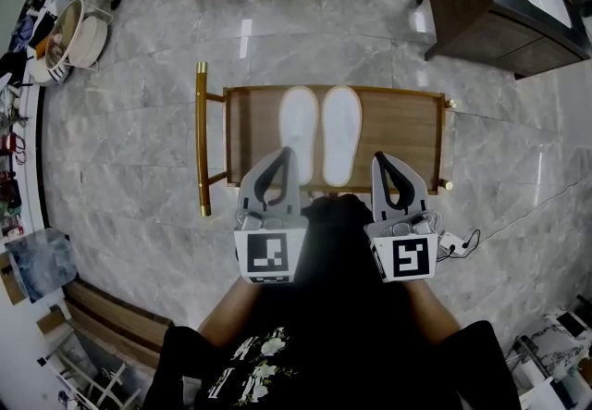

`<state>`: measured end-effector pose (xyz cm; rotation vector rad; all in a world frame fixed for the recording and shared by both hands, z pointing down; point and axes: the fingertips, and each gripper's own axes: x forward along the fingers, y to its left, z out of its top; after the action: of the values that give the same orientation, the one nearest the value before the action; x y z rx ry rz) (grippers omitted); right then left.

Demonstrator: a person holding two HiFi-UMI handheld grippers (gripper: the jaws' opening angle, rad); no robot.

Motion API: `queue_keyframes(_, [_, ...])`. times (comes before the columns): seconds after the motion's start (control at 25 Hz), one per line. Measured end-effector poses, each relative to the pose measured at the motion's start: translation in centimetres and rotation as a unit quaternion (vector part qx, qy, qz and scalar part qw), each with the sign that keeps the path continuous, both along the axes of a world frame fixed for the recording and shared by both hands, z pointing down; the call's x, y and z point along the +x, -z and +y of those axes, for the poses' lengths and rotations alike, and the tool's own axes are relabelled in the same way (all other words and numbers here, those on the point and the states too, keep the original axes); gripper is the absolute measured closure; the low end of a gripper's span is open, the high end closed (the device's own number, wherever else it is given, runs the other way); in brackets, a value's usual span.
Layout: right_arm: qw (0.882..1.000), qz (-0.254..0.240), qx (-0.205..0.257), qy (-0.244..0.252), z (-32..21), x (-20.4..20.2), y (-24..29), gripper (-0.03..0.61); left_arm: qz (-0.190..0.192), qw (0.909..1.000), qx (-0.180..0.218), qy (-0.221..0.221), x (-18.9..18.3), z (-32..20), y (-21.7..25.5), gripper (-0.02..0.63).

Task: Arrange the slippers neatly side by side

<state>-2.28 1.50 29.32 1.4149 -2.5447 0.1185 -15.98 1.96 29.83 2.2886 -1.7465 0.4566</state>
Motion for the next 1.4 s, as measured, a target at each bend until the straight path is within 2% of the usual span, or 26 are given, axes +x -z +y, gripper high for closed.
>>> queue_keyframes(0.48, [0.999, -0.005, -0.005, 0.037, 0.1, 2.4, 0.3, 0.58, -0.023, 0.9993, 0.0, 0.031, 2.3, 0.9, 0.9, 0.612])
queue_keyframes(1.4, [0.997, -0.005, -0.016, 0.075, 1.5, 2.0, -0.7, 0.58, -0.038, 0.9978, 0.001, 0.055, 2.6, 2.9, 0.7, 0.612])
